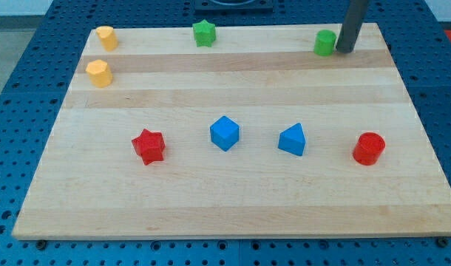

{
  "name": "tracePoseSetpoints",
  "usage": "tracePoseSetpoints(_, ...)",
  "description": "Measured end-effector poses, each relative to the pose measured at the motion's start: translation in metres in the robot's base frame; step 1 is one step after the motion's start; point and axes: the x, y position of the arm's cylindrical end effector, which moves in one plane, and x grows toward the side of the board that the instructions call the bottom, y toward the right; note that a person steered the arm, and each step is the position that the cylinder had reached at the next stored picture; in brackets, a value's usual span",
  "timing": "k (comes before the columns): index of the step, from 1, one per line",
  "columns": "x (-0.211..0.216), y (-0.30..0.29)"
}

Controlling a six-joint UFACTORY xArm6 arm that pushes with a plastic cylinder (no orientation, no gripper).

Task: Nudge the green circle a bit up

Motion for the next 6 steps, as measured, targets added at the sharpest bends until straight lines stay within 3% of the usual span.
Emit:
tracePoseSetpoints(1,-0.022,0.0)
tracePoseSetpoints(2,-0.014,0.023)
tracePoseSetpoints(3,0.019,0.053)
tracePoseSetpoints(4,0.05,0.032)
tracePoseSetpoints(5,0.045,-0.009)
tracePoseSetpoints(6,0.012,-0.009)
